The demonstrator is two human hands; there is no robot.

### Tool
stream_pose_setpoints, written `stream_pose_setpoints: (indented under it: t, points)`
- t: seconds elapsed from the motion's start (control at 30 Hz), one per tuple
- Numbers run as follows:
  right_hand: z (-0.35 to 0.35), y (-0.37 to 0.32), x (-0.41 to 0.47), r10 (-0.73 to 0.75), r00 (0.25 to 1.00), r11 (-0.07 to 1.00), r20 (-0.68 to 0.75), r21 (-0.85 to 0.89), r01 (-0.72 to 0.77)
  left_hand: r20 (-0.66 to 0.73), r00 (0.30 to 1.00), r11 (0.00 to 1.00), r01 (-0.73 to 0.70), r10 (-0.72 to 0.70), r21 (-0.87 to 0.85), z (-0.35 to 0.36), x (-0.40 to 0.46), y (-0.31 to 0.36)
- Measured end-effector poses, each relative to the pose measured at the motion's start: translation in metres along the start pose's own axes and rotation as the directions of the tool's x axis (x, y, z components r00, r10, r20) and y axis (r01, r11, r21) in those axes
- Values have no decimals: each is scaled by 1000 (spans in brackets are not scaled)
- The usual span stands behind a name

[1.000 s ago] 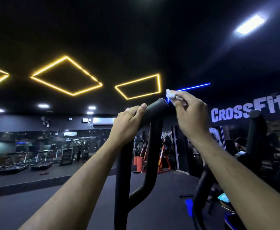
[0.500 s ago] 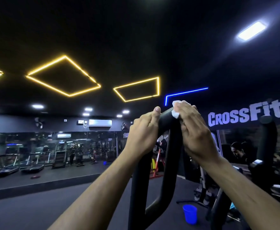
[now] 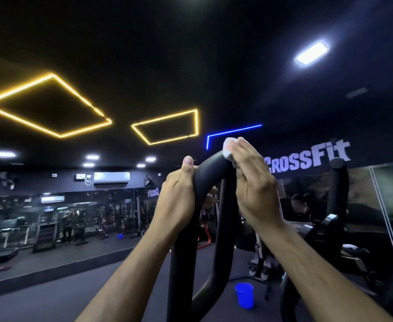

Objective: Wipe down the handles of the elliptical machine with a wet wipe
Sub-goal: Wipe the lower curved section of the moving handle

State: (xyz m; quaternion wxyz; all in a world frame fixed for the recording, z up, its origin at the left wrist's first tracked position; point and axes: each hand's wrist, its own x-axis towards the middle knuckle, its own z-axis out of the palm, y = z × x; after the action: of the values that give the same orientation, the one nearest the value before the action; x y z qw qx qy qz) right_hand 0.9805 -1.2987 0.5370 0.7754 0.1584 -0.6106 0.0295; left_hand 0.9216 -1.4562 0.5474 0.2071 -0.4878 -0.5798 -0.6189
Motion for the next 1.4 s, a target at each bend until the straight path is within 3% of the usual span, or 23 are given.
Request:
stream_pose_setpoints:
  t: [0.13, 0.27, 0.33, 0.43, 0.53, 0.63, 0.7, 0.8, 0.9, 1.03, 1.1, 1.17, 1.23, 1.4]
  points:
    - [14, -18, 8, 19, 1000, 999, 25, 41, -20, -37, 999, 1000, 5, -4, 29, 0, 0, -6]
    - [-7, -11, -18, -176, 976, 978, 128, -90, 189, -23, 1000, 1000, 10, -10, -22, 1, -1, -11]
    - [-11, 2, -11, -113, 990, 980, 85, -154, 125, -16, 1000, 999, 26, -27, -45, 3, -2, -8]
    - [5, -8, 15, 53, 997, 996, 60, -71, -49, -37, 999, 999, 32, -32, -14, 2, -5, -6]
    - [16, -35, 10, -50, 987, 998, 150, 41, 45, -92, 995, 999, 35, -32, 24, -1, -5, -9]
    - [-1, -31, -13, -217, 938, 975, 269, 5, 224, -102, 993, 998, 59, -60, -18, 0, -6, -9]
    - [-9, -15, -17, -248, 939, 956, 239, -96, 277, -59, 996, 996, 59, -63, -59, 1, -7, -6]
    - [-4, -6, -1, -122, 987, 972, 102, -191, 140, -38, 998, 998, 47, -48, -39, 3, -9, -3]
    - [11, -29, 7, -33, 999, 984, 19, -177, 36, -78, 996, 999, 41, -40, 16, 2, -6, -7]
    - [4, -51, -18, -160, 975, 968, 154, -168, 185, -83, 995, 998, 54, -50, 35, 0, -3, -13]
    - [-9, -41, -19, -216, 968, 952, 126, -193, 238, -66, 995, 997, 73, -71, 20, 1, -3, -12]
    - [-18, -25, -11, -163, 986, 959, 34, -228, 166, -85, 993, 996, 83, -79, 34, 2, -3, -11]
    - [-22, -12, 3, 4, 998, 982, -56, -190, -14, -110, 991, 996, 77, -71, 53, 2, -5, -8]
    - [-9, -24, 20, 286, 952, 954, -107, -58, -294, -98, 995, 999, 6, -2, 34, 2, -11, -3]
